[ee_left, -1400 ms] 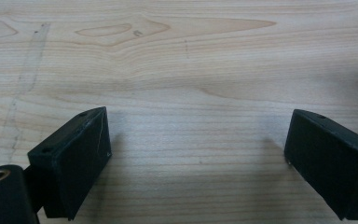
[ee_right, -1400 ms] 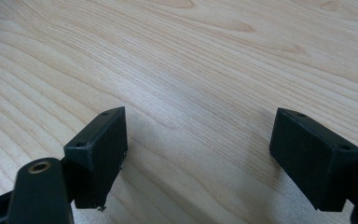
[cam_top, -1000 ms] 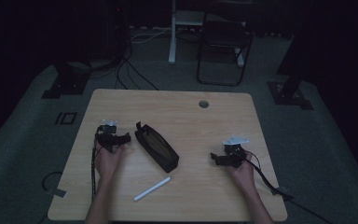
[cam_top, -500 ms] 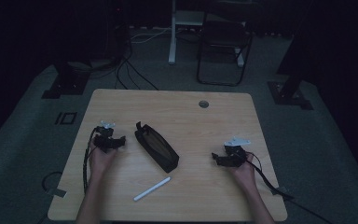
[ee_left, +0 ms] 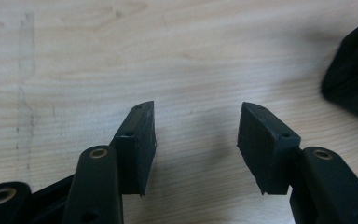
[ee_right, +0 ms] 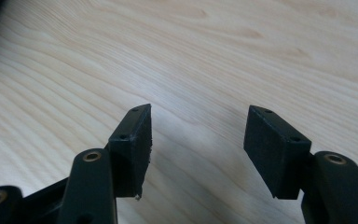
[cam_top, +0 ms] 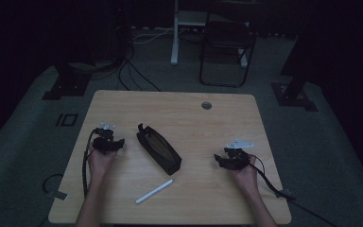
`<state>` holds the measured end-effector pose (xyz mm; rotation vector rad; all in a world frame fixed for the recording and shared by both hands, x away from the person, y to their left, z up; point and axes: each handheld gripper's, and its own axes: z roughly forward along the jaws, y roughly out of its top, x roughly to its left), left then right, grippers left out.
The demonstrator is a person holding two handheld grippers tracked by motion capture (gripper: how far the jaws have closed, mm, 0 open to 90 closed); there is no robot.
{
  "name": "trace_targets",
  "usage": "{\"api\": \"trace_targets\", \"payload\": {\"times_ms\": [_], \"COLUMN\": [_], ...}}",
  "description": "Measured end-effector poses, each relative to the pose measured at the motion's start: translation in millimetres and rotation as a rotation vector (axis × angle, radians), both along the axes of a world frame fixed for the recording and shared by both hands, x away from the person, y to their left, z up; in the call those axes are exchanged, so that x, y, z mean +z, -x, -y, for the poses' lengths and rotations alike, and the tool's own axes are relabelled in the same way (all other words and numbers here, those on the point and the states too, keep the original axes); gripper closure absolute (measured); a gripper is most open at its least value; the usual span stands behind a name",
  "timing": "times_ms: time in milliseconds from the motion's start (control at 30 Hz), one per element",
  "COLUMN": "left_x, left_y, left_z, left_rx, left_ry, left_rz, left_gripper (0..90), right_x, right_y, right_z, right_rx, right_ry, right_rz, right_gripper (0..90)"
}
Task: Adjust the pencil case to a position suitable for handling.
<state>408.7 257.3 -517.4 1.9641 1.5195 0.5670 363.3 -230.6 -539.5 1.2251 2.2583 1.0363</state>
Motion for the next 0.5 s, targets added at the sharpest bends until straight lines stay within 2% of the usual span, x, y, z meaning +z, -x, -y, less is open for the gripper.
{"api": "trace_targets", "payload": {"times_ms": [233, 500], "left_x": [26.0, 50.6], "left_y": [6.1, 9.6], "left_z": [7.0, 13.2], "left_rx": [-0.033, -0.054], "left_ry": [-0.016, 0.021], "left_rz": [0.058, 0.122], "left_gripper": [44.7, 44.4], "right_x": [13.5, 28.8], "right_y": [10.0, 21.7], "right_z": [-9.4, -24.1], "right_rx": [0.011, 0.054], "right_ry": [-0.011, -0.026], "right_rz": [0.029, 0.071], "right_gripper": [40.8, 43.2]}}
